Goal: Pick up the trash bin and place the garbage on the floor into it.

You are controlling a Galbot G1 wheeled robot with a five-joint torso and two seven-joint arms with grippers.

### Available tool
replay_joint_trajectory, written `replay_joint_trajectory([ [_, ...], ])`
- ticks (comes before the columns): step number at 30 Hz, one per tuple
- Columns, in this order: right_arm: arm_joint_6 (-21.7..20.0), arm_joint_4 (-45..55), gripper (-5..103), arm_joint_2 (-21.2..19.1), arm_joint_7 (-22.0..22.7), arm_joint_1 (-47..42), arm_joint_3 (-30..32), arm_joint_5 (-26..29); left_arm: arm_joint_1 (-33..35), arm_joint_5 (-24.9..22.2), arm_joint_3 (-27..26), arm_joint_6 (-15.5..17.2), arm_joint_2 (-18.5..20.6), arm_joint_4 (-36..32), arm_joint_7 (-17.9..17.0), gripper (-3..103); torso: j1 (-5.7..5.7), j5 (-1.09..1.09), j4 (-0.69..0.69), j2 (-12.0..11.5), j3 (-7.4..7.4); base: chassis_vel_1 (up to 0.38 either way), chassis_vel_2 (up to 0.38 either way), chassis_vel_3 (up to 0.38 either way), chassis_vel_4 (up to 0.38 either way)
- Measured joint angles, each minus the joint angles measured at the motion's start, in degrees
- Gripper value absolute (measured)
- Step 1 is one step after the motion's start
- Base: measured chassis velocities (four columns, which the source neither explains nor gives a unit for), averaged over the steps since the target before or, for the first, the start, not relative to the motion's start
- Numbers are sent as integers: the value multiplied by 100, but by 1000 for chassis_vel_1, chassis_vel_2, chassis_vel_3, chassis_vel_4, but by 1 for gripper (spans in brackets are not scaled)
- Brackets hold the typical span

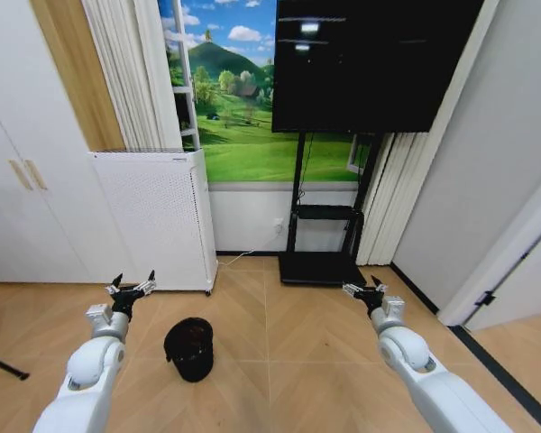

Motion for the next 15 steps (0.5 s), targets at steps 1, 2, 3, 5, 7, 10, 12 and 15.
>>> replay_joint_trajectory([
  [1,0,0,100,0,0,0,0,0,0,0,0,0,0,0,0,100,0,0,0,0,0,336,-402,-331,384],
  [2,0,0,100,0,0,0,0,0,0,0,0,0,0,0,0,100,0,0,-1,0,0,336,-402,-352,368],
  [3,0,0,100,0,0,-1,-1,0,0,0,-1,0,0,0,-2,100,0,4,-3,-1,0,343,-372,-352,382],
  [5,0,0,100,0,0,0,-1,0,0,0,-2,0,1,0,-1,100,0,10,-1,-1,-1,342,-380,-335,382],
  [7,0,0,100,0,-1,0,-1,0,0,0,0,0,0,1,-1,100,0,3,-1,-3,0,341,-363,-349,387],
  [10,0,0,100,0,0,0,0,0,0,0,0,0,0,2,0,100,0,5,-2,-5,-1,316,-367,-328,356],
  [12,0,-1,100,0,0,0,0,0,-1,0,0,0,0,2,-1,100,0,7,-1,-6,-2,331,-370,-326,367],
  [15,0,-1,100,0,0,0,0,0,-1,0,0,0,0,1,1,100,-1,8,-3,-6,-3,315,-343,-331,367],
])
